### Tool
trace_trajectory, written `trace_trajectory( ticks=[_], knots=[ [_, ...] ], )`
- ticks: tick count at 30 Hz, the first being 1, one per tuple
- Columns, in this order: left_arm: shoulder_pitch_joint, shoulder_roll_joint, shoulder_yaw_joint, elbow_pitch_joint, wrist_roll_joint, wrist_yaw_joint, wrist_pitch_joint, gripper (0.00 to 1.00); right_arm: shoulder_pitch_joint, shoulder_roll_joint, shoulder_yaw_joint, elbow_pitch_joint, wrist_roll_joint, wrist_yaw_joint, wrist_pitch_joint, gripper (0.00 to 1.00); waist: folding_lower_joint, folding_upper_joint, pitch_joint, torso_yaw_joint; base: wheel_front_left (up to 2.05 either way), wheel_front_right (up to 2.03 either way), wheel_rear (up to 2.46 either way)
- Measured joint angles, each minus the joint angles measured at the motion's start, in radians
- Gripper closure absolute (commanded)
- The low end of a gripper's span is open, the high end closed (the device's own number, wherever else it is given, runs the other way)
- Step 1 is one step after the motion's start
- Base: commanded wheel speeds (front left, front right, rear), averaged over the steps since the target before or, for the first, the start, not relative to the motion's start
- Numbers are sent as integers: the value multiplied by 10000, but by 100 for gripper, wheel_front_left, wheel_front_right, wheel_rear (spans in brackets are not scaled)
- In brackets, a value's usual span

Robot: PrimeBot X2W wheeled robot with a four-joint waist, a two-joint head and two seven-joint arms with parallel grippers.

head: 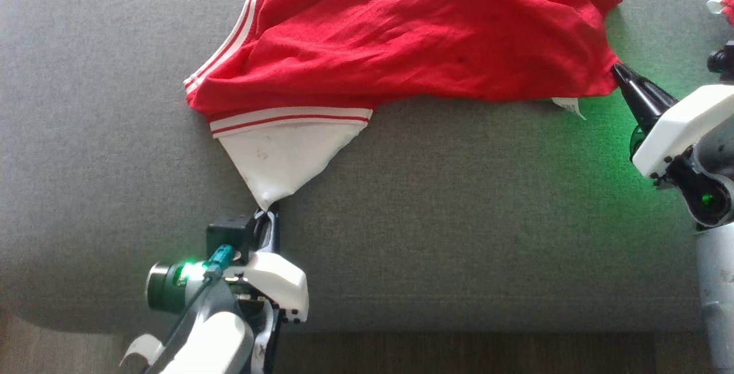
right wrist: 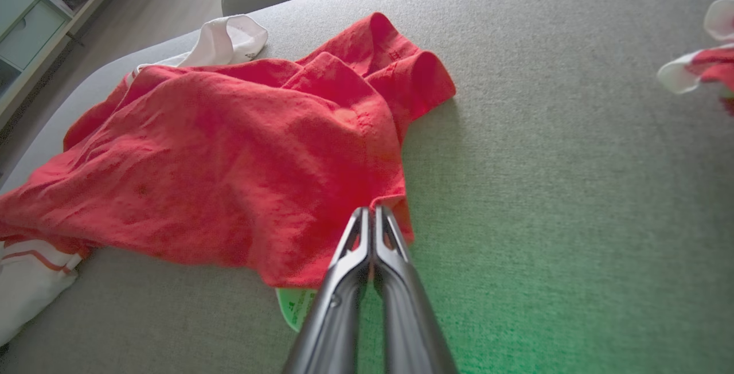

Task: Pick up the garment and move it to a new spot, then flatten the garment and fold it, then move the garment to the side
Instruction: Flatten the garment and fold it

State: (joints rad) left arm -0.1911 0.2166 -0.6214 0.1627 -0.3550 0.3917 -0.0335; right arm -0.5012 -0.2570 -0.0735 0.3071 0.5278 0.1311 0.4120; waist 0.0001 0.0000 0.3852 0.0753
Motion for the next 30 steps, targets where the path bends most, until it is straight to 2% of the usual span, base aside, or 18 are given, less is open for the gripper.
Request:
trace_trajectory(
  ticks=[4, 6, 7, 8, 13, 16, 18, 22, 26, 30],
  knots=[
    [2, 2, -113, -71, -29, -73, -102, 100, 2, 2, -17, 13, 0, 0, -4, 100, 0, 0, -100, 12, 0, 0, 0],
    [30, 2, -84, -412, -326, -345, -238, 100, 2, 4, -31, 44, 0, 0, -77, 100, 0, 0, -184, 24, 0, 0, 0],
    [30, 2, -84, -412, -326, -345, -238, 100, 2, 4, -31, 44, 0, 0, -77, 100, 0, 0, -184, 24, 0, 0, 0],
    [56, -23, -29, -669, -633, -568, -320, 100, 3, 4, -61, 50, 12, 0, -79, 100, 0, 0, -230, 32, 0, 0, 0],
    [712, -560, 1087, -2575, -3436, -1893, -617, 100, 4, 10, -257, 44, 161, 0, -378, 100, -1, 0, -525, 95, 0, 0, 0],
    [986, -907, 2140, -3714, -5634, -2685, -646, 100, 4, 44, -462, -46, 393, 0, -610, 100, -1, 0, -778, 121, 0, 0, 0],
    [950, -1057, 2920, -4431, -7049, -3012, -476, 100, 3, 56, -550, -153, 604, 0, -698, 100, 0, 0, -982, 133, 0, 0, 0],
    [77, -1001, 4412, -5241, -8832, -3062, 23, 100, -5, 77, -790, -405, 1122, 0, -825, 100, -1, 0, -1482, 151, 0, 0, 0],
    [-1771, -627, 5463, -5254, -9616, -2717, 543, 100, -207, 123, -903, -545, 1453, 0, -882, 100, -1, 0, -2101, 110, 0, 0, 0],
    [-3500, -414, 5998, -4383, -10136, -2395, 934, 100, -1047, 146, -869, -719, 1490, 0, -922, 100, -1, 0, -2781, 1, 0, 0, 0]
  ],
)
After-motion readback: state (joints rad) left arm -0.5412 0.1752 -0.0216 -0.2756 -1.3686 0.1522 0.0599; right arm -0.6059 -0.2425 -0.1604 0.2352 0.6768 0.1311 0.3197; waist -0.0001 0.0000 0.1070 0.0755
